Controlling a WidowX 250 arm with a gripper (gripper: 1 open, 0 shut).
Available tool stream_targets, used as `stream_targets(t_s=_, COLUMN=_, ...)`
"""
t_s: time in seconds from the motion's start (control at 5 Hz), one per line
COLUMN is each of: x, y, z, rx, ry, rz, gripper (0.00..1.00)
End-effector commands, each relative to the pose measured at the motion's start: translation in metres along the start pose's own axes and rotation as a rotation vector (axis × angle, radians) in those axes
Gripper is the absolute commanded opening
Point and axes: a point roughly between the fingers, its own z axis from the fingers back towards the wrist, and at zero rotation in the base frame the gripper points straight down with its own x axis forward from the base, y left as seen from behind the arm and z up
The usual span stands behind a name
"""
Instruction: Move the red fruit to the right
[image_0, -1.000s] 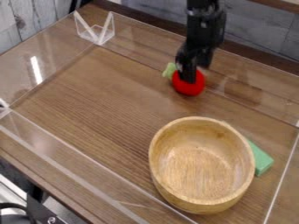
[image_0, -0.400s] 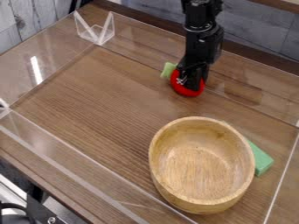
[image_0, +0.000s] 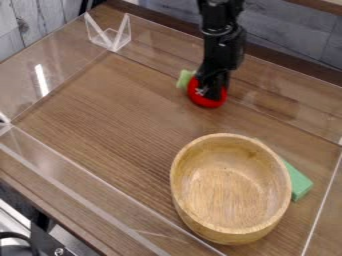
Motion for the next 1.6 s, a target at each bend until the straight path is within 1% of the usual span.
stream_targets(t_s=0.0, x=-0.003, y=0.013, z=0.042, rx=0.100, ry=0.002, rz=0.017, gripper=0.00)
stream_targets(t_s=0.2, x=0.010, y=0.015, z=0.046, rx=0.124, ry=0.008, rz=0.084, gripper=0.00)
stream_targets(t_s=0.6, x=0.037, y=0.004, z=0.047, rx=0.181, ry=0.020, rz=0.208, gripper=0.00)
stream_targets(t_s=0.8, x=0.061, y=0.007, z=0.055, rx=0.202, ry=0.013, rz=0.218, gripper=0.00)
stream_targets(t_s=1.0, x=0.086, y=0.011, z=0.053, rx=0.208, ry=-0.009, rz=0.214, gripper=0.00)
stream_targets(t_s=1.2, x=0.100, y=0.005, z=0.029, rx=0.196, ry=-0.037, rz=0.186, gripper=0.00)
stream_targets(t_s=1.4, x=0.104, y=0.000, z=0.005, rx=0.178, ry=-0.054, rz=0.176, gripper=0.00)
